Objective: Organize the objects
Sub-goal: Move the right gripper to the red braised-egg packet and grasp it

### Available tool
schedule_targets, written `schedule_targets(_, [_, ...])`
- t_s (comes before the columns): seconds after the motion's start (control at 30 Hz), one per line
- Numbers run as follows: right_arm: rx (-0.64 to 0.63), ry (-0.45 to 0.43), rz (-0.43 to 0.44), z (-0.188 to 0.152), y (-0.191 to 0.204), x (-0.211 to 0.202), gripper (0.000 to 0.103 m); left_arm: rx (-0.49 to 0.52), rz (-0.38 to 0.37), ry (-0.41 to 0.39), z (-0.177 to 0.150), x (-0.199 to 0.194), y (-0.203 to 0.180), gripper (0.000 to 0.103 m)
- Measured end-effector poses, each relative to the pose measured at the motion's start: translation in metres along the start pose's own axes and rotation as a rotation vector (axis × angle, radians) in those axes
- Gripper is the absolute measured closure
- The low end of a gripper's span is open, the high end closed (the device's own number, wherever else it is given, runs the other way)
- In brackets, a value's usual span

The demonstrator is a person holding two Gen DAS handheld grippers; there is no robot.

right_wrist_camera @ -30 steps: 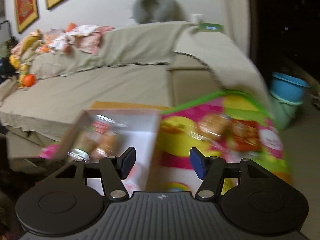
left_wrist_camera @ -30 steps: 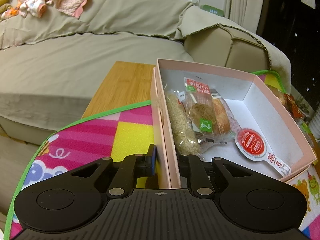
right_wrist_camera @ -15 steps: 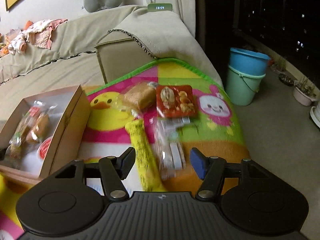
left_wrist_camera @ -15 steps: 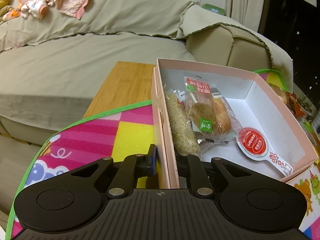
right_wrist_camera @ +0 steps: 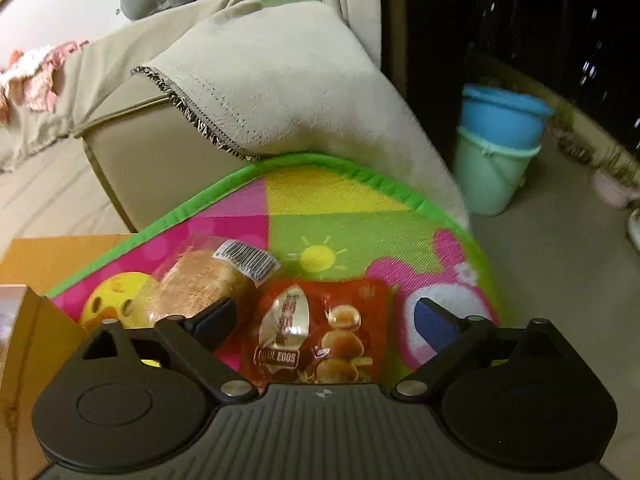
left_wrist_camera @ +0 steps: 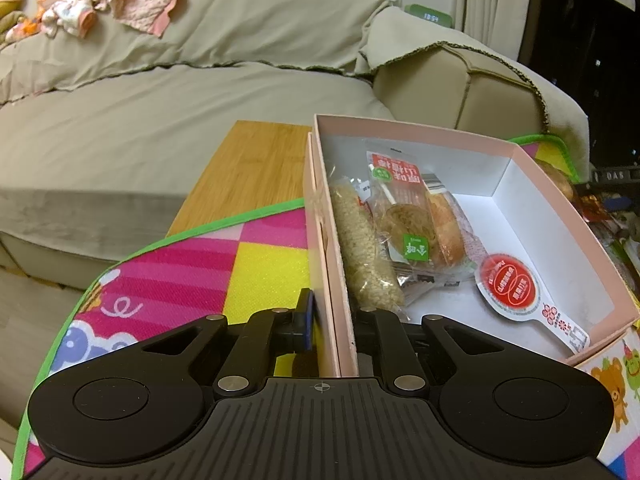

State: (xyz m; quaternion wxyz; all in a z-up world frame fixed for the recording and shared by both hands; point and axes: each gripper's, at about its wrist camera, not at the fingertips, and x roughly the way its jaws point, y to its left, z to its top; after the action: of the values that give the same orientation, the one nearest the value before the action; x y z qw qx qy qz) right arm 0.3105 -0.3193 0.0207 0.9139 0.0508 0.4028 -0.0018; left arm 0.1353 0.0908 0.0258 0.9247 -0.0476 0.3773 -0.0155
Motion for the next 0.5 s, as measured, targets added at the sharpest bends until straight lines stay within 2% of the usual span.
schedule_targets(0.03, [0.015, 0.019, 0.031, -0.002, -0.002, -0.001, 0.031, 0.001, 0.000, 0.000, 0.000, 0.000, 0.000, 0.090])
schedule_targets(0.1, [0.037, 0.023, 0.051, -0.008, -0.005, -0.009, 0.031, -0.001, -0.001, 0.000, 0.000, 0.000, 0.000, 0.090])
schedule_targets(0.23, [0.001, 0.006, 0.054, -0.027, -0.003, -0.037, 0.031, -0.002, -0.002, 0.000, 0.001, 0.000, 0.000, 0.090])
schedule_targets(0.5, [-0.090, -0.012, 0.165, -0.074, 0.026, -0.116, 0.031, -0.002, -0.003, 0.000, 0.001, 0.000, 0.001, 0.090])
